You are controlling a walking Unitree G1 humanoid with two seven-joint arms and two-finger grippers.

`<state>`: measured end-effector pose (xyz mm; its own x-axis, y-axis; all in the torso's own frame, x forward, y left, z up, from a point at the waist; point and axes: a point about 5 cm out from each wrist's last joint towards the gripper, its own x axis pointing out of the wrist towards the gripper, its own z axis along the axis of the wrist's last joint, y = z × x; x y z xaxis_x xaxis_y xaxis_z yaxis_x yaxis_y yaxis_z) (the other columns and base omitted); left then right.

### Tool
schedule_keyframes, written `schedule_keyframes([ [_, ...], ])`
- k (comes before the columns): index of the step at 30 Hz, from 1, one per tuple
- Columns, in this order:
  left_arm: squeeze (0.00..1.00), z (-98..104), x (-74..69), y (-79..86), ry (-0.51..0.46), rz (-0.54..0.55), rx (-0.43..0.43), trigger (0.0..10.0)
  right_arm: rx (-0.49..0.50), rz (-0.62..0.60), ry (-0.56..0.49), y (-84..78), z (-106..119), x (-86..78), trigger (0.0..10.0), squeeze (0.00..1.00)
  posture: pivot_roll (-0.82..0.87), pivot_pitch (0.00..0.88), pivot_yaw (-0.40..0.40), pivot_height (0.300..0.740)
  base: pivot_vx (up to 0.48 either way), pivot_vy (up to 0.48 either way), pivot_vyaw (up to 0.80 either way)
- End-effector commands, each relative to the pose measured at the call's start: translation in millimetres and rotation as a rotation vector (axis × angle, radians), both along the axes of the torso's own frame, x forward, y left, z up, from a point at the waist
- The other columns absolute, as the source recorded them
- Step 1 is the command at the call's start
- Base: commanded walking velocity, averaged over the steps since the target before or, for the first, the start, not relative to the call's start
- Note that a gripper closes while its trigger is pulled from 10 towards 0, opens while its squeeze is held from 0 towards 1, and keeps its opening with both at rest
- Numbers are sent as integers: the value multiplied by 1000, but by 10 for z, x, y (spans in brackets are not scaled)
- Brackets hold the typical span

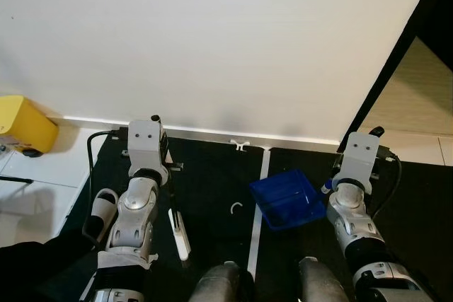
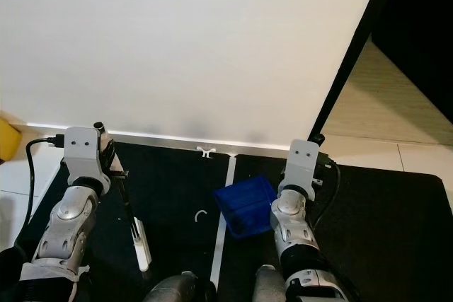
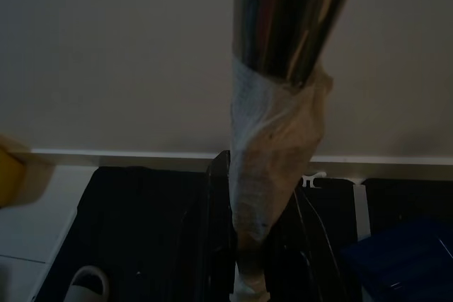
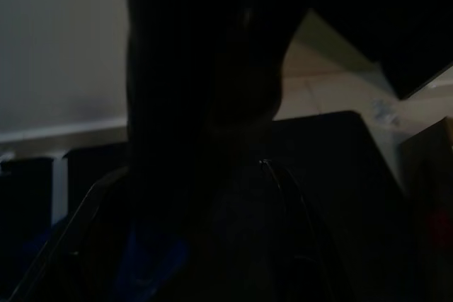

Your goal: Sweep floor

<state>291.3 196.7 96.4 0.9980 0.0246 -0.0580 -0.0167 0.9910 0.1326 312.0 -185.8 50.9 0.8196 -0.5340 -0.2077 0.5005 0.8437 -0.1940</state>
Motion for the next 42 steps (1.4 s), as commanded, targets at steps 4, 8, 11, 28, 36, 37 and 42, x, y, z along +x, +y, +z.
schedule_keyframes([
  [4,0,45,-24,95,-7,9,45,10000,-10,-44,20,-22,-61,-37,10000,0,61,152,152,740,0,0,0],
  [8,0,48,-22,94,-7,6,46,10000,-3,-69,22,-57,-73,-48,9765,0,61,151,154,740,0,0,0],
  [11,0,55,-11,91,-7,0,48,10000,5,-85,24,-70,-86,-55,3098,0,60,149,157,740,0,0,0],
  [28,0,66,6,64,-9,-3,43,10000,-20,1,-108,-104,97,20,0,0,63,154,152,740,0,0,0],
  [36,0,63,-15,97,-10,9,44,10000,-106,307,-215,-121,313,-10,10000,0,57,160,143,740,0,0,0],
  [37,0,63,-15,97,-10,9,44,10000,-106,307,-215,-121,313,-10,10000,0,57,160,143,740,0,0,0],
  [42,0,81,6,142,-15,17,49,10000,-194,551,-231,-218,442,-75,10000,0,41,166,138,740,0,0,0],
])
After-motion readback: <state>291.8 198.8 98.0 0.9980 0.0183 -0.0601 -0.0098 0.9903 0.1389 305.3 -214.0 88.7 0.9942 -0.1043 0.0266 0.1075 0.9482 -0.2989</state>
